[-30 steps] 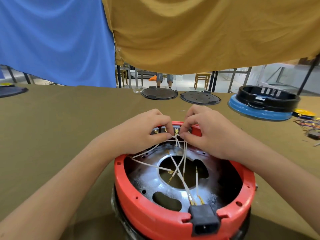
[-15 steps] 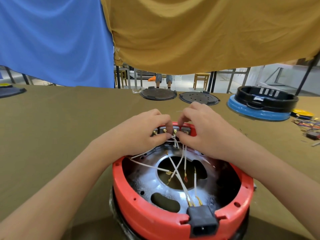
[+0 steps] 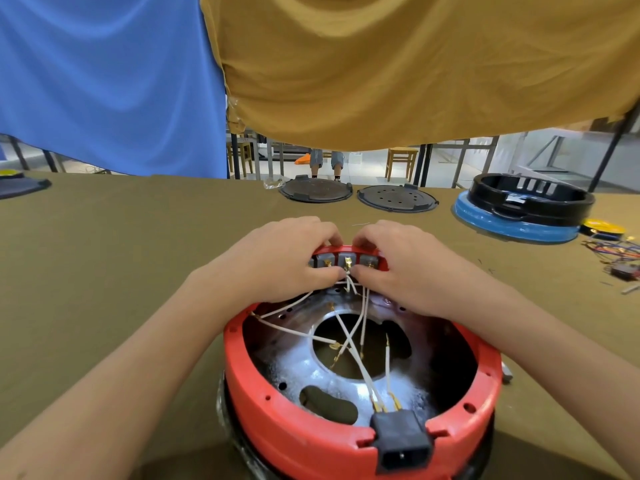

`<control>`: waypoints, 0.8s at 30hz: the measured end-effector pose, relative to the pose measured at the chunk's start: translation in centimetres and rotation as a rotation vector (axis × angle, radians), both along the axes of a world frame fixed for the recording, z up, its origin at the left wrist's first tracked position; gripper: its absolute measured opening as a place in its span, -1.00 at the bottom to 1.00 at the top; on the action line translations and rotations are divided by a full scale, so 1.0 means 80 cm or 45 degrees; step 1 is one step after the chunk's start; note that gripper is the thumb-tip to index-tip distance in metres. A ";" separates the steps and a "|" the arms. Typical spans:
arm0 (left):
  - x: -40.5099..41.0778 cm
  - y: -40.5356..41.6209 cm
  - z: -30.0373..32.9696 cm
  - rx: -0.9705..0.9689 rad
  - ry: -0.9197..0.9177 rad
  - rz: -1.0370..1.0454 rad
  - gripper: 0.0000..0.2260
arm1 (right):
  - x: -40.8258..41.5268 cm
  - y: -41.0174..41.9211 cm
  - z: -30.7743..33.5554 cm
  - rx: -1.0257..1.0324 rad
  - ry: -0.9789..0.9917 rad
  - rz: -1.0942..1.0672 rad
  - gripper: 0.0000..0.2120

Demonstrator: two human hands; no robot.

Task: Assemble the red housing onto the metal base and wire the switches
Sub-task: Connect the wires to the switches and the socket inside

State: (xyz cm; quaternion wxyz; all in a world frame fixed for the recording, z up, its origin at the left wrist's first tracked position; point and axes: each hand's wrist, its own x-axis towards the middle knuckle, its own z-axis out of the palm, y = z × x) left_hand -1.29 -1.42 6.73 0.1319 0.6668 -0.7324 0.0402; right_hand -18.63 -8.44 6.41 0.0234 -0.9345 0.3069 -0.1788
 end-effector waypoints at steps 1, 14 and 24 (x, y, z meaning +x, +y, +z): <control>0.000 0.000 0.000 -0.006 -0.008 0.003 -0.66 | 0.000 0.000 0.000 -0.001 -0.001 0.002 -0.72; 0.007 -0.004 -0.005 0.081 0.264 -0.069 -0.60 | 0.000 0.000 0.000 0.048 0.028 0.022 -0.67; 0.009 -0.006 -0.005 0.087 0.260 -0.110 -0.68 | 0.001 -0.001 0.001 0.079 -0.002 0.010 -0.72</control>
